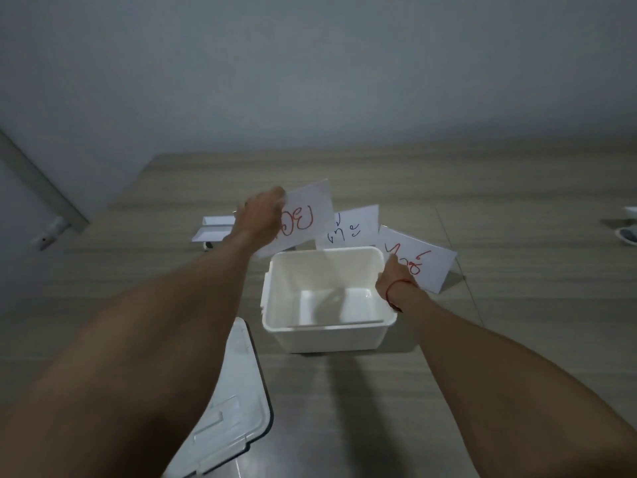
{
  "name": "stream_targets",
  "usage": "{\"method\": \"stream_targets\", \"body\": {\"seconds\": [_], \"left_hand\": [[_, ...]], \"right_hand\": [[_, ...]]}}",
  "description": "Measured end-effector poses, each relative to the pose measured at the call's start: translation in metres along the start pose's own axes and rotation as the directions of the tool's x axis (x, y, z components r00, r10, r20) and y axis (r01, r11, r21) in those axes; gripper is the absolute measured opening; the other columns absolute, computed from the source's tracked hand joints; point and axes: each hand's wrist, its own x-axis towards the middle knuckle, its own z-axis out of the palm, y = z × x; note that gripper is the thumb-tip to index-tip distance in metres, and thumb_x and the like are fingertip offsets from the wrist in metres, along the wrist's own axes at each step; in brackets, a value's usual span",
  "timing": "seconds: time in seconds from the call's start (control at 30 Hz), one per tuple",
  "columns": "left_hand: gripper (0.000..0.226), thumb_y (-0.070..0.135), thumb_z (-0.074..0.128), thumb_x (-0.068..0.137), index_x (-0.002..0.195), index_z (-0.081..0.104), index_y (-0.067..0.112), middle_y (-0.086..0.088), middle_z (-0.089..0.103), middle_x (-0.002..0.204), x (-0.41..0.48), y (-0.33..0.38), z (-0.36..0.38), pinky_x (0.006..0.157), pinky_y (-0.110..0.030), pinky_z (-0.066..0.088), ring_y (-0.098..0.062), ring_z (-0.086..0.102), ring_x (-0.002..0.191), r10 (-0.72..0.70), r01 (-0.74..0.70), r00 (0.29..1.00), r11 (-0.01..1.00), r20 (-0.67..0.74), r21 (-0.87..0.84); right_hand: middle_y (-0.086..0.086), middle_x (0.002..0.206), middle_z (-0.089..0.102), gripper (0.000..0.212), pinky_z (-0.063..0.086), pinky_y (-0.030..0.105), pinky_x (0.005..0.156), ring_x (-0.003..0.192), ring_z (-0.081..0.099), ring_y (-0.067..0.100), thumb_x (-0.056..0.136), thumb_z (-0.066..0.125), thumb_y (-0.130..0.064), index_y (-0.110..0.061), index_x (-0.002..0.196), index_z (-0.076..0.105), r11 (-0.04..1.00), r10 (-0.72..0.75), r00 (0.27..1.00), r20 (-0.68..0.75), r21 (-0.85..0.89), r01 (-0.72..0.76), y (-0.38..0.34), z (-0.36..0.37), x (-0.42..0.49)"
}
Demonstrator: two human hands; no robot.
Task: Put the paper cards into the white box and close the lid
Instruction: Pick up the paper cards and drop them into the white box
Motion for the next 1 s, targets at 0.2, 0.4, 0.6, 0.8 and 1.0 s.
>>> {"method": "stream_targets", "body": {"seconds": [0.2,0.4,0.6,0.8,1.0], "left_hand": [[0.025,0.017,0.031,0.098,0.109,0.054,0.013,-0.017,0.068,0.106,-0.048,0.031,0.026,0.091,-0.047,0.047,-0.035,0.064,0.097,0.100,-0.085,0.977,0.993,0.187,-0.084],[0.029,0.024,0.036,0.100,0.119,0.058,0.017,-0.011,0.067,0.121,-0.112,0.039,0.077,0.094,-0.041,0.043,-0.031,0.061,0.112,0.098,-0.065,0.897,0.994,0.431,-0.090],[0.039,0.042,0.042,0.098,0.090,0.068,0.014,-0.005,0.062,0.098,-0.123,0.033,0.085,0.086,-0.032,0.043,-0.025,0.056,0.095,-0.026,0.180,0.743,0.970,0.669,-0.161],[0.037,0.035,0.042,0.098,0.093,0.069,0.011,-0.012,0.069,0.111,-0.096,0.010,0.084,0.089,-0.036,0.047,-0.033,0.062,0.108,-0.155,0.226,0.917,0.961,0.368,-0.158],[0.038,0.018,0.046,0.096,0.134,0.049,0.015,-0.011,0.058,0.131,-0.073,-0.009,0.112,0.105,-0.045,0.039,-0.030,0.053,0.123,-0.347,0.354,0.935,0.927,0.076,-0.122]], "right_hand": [[0.021,0.136,0.049,0.041,0.045,0.039,0.100,0.124,0.052,0.035,0.094,0.047,-0.007,-0.002,0.135,0.042,0.999,0.025,1.000,-0.008,0.030,-0.024,0.012,0.001,-0.023],[0.021,0.135,0.052,0.035,0.046,0.039,0.097,0.122,0.054,0.036,0.094,0.045,-0.006,-0.001,0.129,0.048,0.999,0.048,0.996,-0.077,0.010,-0.048,0.018,0.002,-0.031],[0.021,0.134,0.054,0.038,0.047,0.038,0.098,0.123,0.055,0.036,0.093,0.047,0.000,0.001,0.131,0.050,0.996,0.092,0.991,-0.100,0.020,-0.090,0.012,-0.001,-0.030],[0.016,0.132,0.058,0.035,0.045,0.037,0.099,0.120,0.057,0.033,0.097,0.041,-0.017,-0.002,0.126,0.056,0.995,0.097,0.988,-0.118,0.015,-0.095,0.013,-0.011,-0.013],[0.016,0.130,0.054,0.038,0.041,0.041,0.098,0.121,0.049,0.032,0.100,0.035,-0.028,-0.006,0.122,0.056,0.989,0.058,0.955,-0.291,-0.116,-0.095,0.024,-0.020,0.038]]}}
